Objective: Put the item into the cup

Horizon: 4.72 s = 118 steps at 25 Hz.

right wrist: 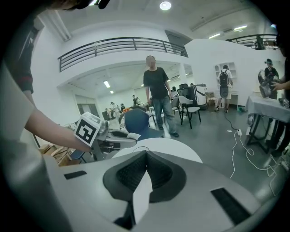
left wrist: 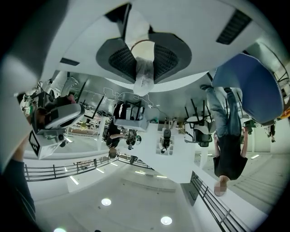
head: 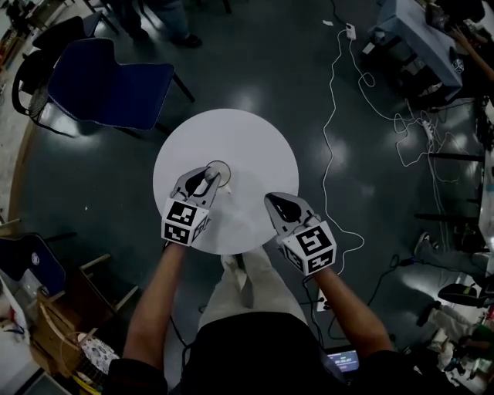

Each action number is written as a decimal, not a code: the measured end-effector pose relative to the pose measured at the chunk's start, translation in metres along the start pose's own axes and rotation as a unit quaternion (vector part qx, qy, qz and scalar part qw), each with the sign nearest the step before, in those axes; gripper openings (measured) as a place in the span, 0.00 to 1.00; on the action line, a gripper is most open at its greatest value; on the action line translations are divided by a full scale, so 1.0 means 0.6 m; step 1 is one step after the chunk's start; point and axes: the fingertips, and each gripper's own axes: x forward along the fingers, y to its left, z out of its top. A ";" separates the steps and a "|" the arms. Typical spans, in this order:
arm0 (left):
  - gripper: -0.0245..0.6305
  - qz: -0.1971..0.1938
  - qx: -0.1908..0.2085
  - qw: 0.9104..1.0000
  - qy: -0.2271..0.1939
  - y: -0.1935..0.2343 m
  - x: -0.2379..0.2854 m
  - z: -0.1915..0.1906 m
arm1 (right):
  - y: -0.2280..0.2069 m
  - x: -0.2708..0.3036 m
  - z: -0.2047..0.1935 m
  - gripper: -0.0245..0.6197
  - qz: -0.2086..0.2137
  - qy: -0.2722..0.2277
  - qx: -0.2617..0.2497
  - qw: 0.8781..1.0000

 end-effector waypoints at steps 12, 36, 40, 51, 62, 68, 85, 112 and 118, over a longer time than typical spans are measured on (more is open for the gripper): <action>0.30 0.003 -0.023 1.000 0.009 0.021 0.033 -0.034 | -0.033 0.010 -0.017 0.06 -0.009 0.011 0.007 1.000; 0.14 0.012 -0.029 0.998 -0.055 -0.028 -0.088 0.081 | 0.028 -0.030 0.088 0.06 -0.006 -0.025 -0.020 0.999; 0.11 0.010 -0.025 0.997 -0.069 -0.047 -0.135 0.104 | 0.058 -0.050 0.113 0.06 -0.006 -0.037 -0.030 0.999; 0.06 -0.007 -0.015 0.994 -0.105 -0.092 -0.264 0.175 | 0.137 -0.106 0.218 0.06 -0.013 -0.080 -0.060 0.995; 0.06 -0.013 0.015 0.988 -0.153 -0.138 -0.387 0.238 | 0.207 -0.179 0.266 0.06 -0.029 -0.116 -0.075 0.990; 0.06 -0.001 0.030 0.982 -0.185 -0.173 -0.457 0.275 | 0.248 -0.227 0.286 0.06 -0.033 -0.141 -0.082 0.986; 0.06 -0.015 0.069 0.971 -0.229 -0.278 -0.662 0.265 | 0.427 -0.356 0.274 0.06 -0.041 -0.190 -0.111 0.975; 0.06 -0.006 0.074 0.966 -0.248 -0.278 -0.736 0.269 | 0.499 -0.379 0.297 0.06 -0.039 -0.216 -0.126 0.967; 0.06 -0.005 0.075 0.966 -0.248 -0.331 -0.734 0.282 | 0.486 -0.429 0.289 0.06 -0.036 -0.221 -0.126 0.966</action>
